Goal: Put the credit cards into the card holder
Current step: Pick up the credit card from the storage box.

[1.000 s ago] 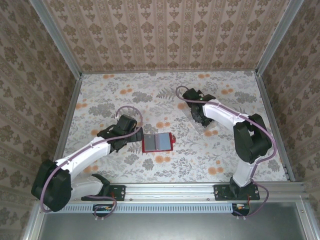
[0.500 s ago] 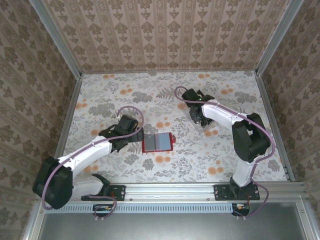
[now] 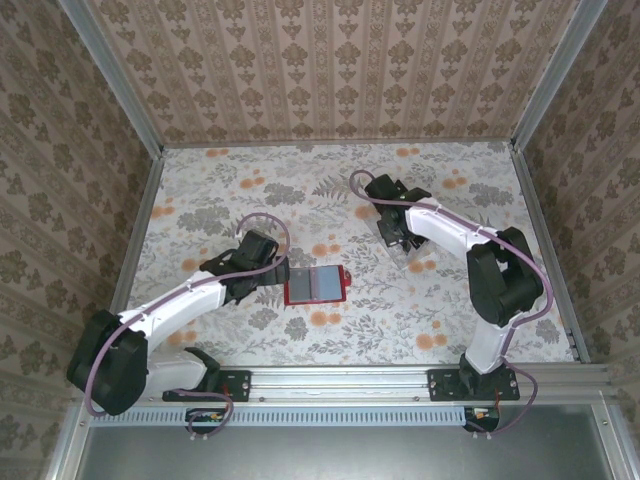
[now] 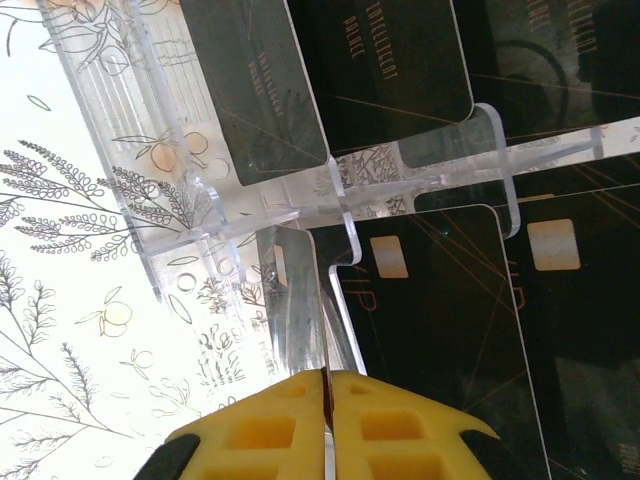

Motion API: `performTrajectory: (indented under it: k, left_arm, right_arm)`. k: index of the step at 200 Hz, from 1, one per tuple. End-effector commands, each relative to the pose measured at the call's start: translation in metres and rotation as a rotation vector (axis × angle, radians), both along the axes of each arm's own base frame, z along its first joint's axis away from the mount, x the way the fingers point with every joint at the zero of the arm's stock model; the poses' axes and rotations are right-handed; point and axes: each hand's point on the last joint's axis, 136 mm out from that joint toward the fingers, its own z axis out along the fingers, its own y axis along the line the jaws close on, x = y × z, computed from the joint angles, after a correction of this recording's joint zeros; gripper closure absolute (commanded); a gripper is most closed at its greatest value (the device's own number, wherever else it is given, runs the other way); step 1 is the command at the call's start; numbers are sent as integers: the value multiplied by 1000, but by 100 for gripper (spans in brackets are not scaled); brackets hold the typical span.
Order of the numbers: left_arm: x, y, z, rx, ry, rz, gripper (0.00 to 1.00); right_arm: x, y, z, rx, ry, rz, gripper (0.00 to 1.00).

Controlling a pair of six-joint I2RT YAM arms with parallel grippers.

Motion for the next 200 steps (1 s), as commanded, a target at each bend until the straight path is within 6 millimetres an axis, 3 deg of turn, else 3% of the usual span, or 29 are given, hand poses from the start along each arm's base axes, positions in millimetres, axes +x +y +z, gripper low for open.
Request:
performTrajectory:
  k: [1, 101, 131, 200]
  left_arm:
    - [3, -2, 6, 3, -19, 1, 0]
    - [2, -4, 8, 17, -33, -13, 0]
    - [3, -4, 9, 20, -39, -14, 0]
    - [2, -2, 9, 38, -29, -17, 0]
  right_arm:
    - [-5, 7, -6, 62, 41, 11, 88]
    - [-7, 8, -18, 114, 81, 4, 100]
    - [-4, 7, -6, 124, 53, 3, 100]
    - [-2, 9, 42, 172, -55, 9, 100]
